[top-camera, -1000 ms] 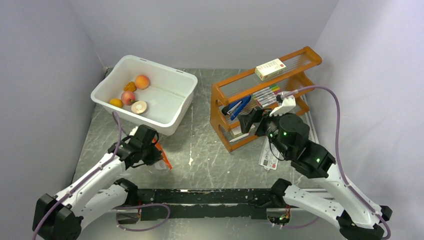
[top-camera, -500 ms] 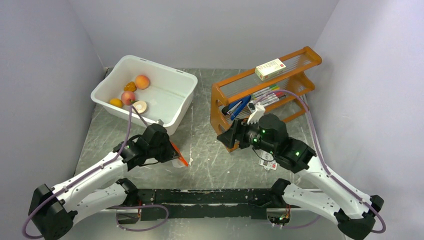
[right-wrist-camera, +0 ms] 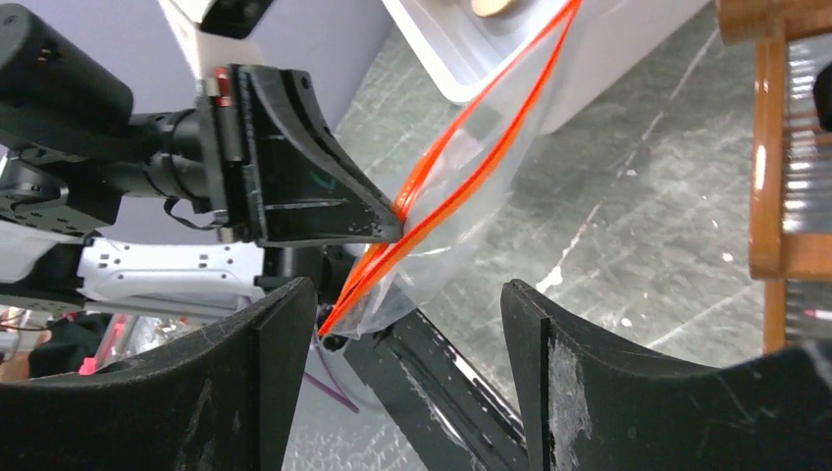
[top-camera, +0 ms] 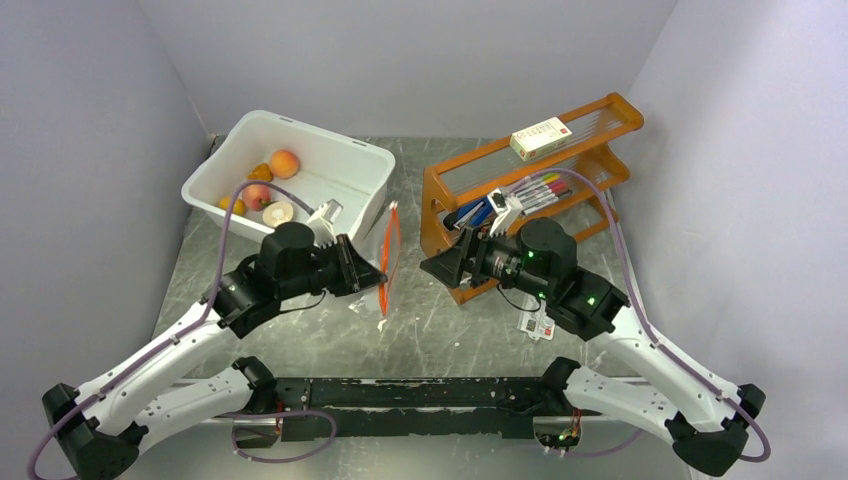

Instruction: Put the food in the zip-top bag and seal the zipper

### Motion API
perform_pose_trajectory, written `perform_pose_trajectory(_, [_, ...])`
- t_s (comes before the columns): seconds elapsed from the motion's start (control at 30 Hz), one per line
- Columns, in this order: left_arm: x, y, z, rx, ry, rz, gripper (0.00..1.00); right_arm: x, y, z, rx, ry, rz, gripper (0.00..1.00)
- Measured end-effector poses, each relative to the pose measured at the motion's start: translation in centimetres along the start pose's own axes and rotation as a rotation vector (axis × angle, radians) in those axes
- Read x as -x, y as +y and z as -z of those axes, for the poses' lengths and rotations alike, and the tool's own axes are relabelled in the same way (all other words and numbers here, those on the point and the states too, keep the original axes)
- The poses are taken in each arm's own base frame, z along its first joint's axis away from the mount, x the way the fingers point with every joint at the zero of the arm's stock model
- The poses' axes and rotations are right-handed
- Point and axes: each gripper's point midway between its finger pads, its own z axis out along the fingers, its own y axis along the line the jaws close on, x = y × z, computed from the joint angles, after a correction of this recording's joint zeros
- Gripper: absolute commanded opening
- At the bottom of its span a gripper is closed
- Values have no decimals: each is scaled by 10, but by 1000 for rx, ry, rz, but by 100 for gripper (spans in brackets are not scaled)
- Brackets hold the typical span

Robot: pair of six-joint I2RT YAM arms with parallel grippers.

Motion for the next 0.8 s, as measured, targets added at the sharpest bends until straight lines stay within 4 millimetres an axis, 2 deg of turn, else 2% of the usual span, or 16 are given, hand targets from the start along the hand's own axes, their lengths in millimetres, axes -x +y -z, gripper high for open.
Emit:
perform_pose_trajectory(0.13, [17, -39, 11, -146, -50, -117, 7, 5, 6, -9, 24, -4, -12, 67])
perform_pose_trajectory(0.27, [24, -53, 22, -219, -92, -225, 7, 0, 1, -24, 0, 27, -39, 63])
perform_pose_trajectory(0.37, [20, -48, 20, -231, -97, -282, 7, -1, -4, -28, -26, 30, -61, 58])
perform_pose_trajectory(0.5, [3, -22, 5, -195, -47, -314, 7, 2, -5, -30, -44, 9, -100, 49])
perform_pose_trajectory(0.6, [-5, -9, -1, -169, -20, -325, 7, 2, -7, -38, -69, 18, -142, 51])
perform_pose_trajectory(0.7, [-4, -10, -2, -173, -25, -338, 7, -4, -13, -51, -130, 47, -210, 52])
perform_pose_trajectory(0.8, [-2, -12, -3, -183, -36, -348, 7, -20, -24, -58, -200, 80, -300, 53])
